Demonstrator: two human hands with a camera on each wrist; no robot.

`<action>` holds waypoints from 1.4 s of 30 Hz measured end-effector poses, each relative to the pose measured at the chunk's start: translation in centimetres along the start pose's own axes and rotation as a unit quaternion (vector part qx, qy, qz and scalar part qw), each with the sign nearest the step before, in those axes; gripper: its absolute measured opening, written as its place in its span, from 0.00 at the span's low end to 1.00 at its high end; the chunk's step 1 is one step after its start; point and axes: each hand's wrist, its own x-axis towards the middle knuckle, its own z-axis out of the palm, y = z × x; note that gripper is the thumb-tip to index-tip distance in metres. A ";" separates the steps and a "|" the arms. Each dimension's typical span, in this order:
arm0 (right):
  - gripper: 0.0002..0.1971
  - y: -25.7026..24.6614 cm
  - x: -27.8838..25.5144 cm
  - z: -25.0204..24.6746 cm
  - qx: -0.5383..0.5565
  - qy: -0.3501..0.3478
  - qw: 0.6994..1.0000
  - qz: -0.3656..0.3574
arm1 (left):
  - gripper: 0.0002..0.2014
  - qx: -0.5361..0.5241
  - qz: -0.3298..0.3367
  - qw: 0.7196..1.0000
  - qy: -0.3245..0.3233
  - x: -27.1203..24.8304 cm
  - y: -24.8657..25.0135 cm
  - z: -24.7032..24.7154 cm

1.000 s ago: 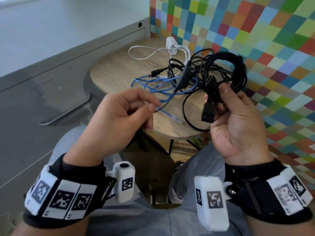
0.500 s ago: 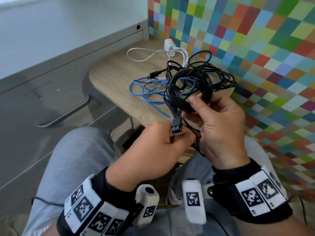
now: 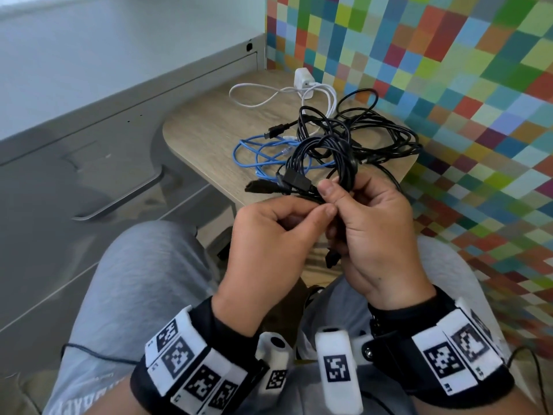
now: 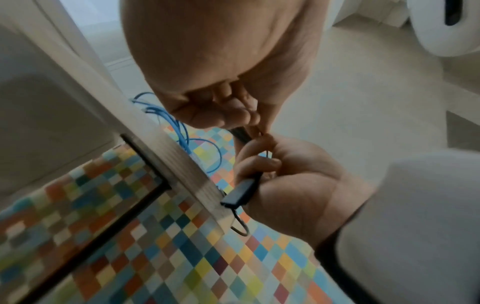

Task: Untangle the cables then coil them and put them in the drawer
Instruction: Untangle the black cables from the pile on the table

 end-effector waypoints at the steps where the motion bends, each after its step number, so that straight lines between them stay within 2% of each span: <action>1: 0.07 -0.1 -0.1 0.1 0.015 0.003 1.000 0.004 | 0.06 -0.043 -0.021 0.999 0.013 0.0 -0.1 0.2; 5: 0.06 -0.4 -0.1 0.2 0.076 0.011 0.997 0.010 | 0.08 -0.211 -0.116 0.970 0.010 -0.3 -0.7 1.2; 8: 0.06 -0.8 -0.3 0.3 0.099 -0.001 0.995 0.026 | 0.11 -0.238 -0.152 0.959 -0.014 -0.3 -0.9 1.5; 11: 0.04 -1.1 -0.8 0.7 0.128 -0.026 0.991 0.042 | 0.02 -0.288 -0.154 0.944 -0.055 -0.1 -0.8 1.1; 13: 0.04 -1.3 -1.0 0.8 0.133 -0.046 0.989 0.046 | 0.22 -0.307 -0.145 0.938 -0.066 0.2 -0.7 0.7; 14: 0.06 -1.4 -1.0 0.8 0.129 -0.049 0.989 0.048 | 0.27 -0.312 -0.136 0.938 -0.069 0.3 -0.7 0.5; 15: 0.08 -1.5 -1.1 0.8 0.124 -0.049 0.990 0.050 | 0.27 -0.309 -0.123 0.941 -0.068 0.4 -0.7 0.3; 19: 0.05 -1.7 -1.3 1.1 0.108 -0.067 0.990 0.062 | 0.21 -0.289 -0.089 0.953 -0.029 0.9 -0.5 -0.3; 23: 0.02 -1.3 -1.5 1.2 0.082 -0.083 0.989 0.089 | 0.10 -0.269 -0.119 0.956 0.002 1.8 -0.2 -0.9; 25: 0.05 -0.7 -1.3 1.0 0.034 -0.094 0.993 0.068 | 0.12 -0.258 -0.136 0.956 0.018 2.1 -0.2 -1.4; 28: 0.18 -0.3 -0.8 0.2 -0.054 -0.125 0.990 0.040 | 0.12 -0.230 -0.132 0.964 0.025 2.6 -0.3 -2.3; 30: 0.23 -0.4 -0.6 -0.4 -0.114 -0.150 0.982 0.027 | 0.10 -0.198 -0.122 0.972 0.026 3.0 -0.4 -2.8; 33: 0.21 -0.6 -0.3 -1.1 -0.223 -0.157 0.961 -0.037 | 0.07 -0.176 -0.129 0.976 0.025 3.3 -0.5 -3.2; 37: 0.13 -1.6 -0.4 -1.6 -0.361 -0.118 0.914 -0.142 | 0.07 -0.127 -0.122 0.984 0.008 3.2 -0.6 -3.1; 39: 0.12 -2.0 -0.5 -1.7 -0.404 -0.104 0.886 -0.204 | 0.06 -0.096 -0.110 0.989 0.005 3.3 -0.7 -3.1; 42: 0.14 -1.9 -0.3 -1.9 -0.434 -0.084 0.859 -0.260 | 0.08 -0.081 -0.101 0.992 0.007 3.3 -0.7 -3.3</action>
